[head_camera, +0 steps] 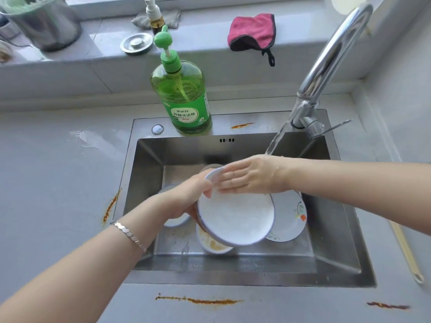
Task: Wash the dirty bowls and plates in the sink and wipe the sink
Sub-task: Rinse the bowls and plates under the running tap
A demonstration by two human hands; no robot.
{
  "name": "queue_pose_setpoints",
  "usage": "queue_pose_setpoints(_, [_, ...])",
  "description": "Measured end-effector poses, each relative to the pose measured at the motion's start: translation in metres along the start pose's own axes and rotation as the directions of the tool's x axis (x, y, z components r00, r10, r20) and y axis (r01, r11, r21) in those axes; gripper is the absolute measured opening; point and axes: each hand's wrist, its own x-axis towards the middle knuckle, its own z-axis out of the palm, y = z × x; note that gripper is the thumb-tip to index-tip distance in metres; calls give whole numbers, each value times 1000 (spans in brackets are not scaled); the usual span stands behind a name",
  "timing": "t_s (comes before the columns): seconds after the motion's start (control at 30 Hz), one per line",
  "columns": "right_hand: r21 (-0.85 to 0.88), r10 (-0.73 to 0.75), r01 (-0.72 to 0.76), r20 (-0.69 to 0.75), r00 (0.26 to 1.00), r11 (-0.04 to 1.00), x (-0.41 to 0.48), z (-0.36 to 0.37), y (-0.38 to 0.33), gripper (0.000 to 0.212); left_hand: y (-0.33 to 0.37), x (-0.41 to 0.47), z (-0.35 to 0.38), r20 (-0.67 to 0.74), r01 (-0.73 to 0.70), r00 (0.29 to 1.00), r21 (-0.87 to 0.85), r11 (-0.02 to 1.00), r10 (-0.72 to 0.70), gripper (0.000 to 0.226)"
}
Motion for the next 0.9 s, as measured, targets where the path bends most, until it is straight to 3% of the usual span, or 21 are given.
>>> queue_pose_setpoints(0.07, [-2,49,-49,-56,997,999,-6,-2,-8,48,4,-1,-3,10,-4,1000,26,1000,3,50])
queue_pose_setpoints(0.17, [162,223,-197,-161,961,967,-20,-1,-40,35,0,-1,-9,-47,-8,999,-60,998,5,56])
queue_pose_setpoints(0.23, [380,360,-309,-71,930,872,-25,-4,-72,40,-6,0,-9,-98,3,995,-116,993,-14,47])
queue_pose_setpoints(0.33, [718,547,-416,58,835,558,-13,-20,-109,41,-14,-1,-11,-149,91,982,-148,985,-113,42])
queue_pose_setpoints(0.4, [841,700,-410,53,712,354,-2,-25,-118,46,-17,-6,-15,-132,207,964,-182,961,-233,34])
queue_pose_setpoints(0.5, [961,813,-276,137,566,31,16,-32,-120,47,-16,-14,-28,-103,322,934,-178,930,-343,20])
queue_pose_setpoints(0.57, [963,815,-158,270,513,-219,26,-35,-118,35,-13,-17,-35,-108,350,922,-179,920,-372,30])
queue_pose_setpoints(0.63, [912,821,-33,384,422,-409,35,-32,-116,43,-13,-16,-38,-179,357,911,-107,928,-371,50])
queue_pose_setpoints(0.7, [832,815,99,499,296,-545,39,-26,-113,71,-14,-13,-34,-280,315,911,-7,949,-304,56])
queue_pose_setpoints(0.73, [769,786,183,568,242,-612,39,-25,-111,71,-17,-10,-30,-336,256,913,35,966,-230,51])
queue_pose_setpoints(0.83, [592,678,387,723,131,-707,30,-25,-102,37,-32,5,-13,-523,10,832,350,937,186,32])
queue_pose_setpoints(0.9, [579,675,439,733,88,-687,20,-28,-96,29,-36,9,13,-474,-224,720,533,816,507,40])
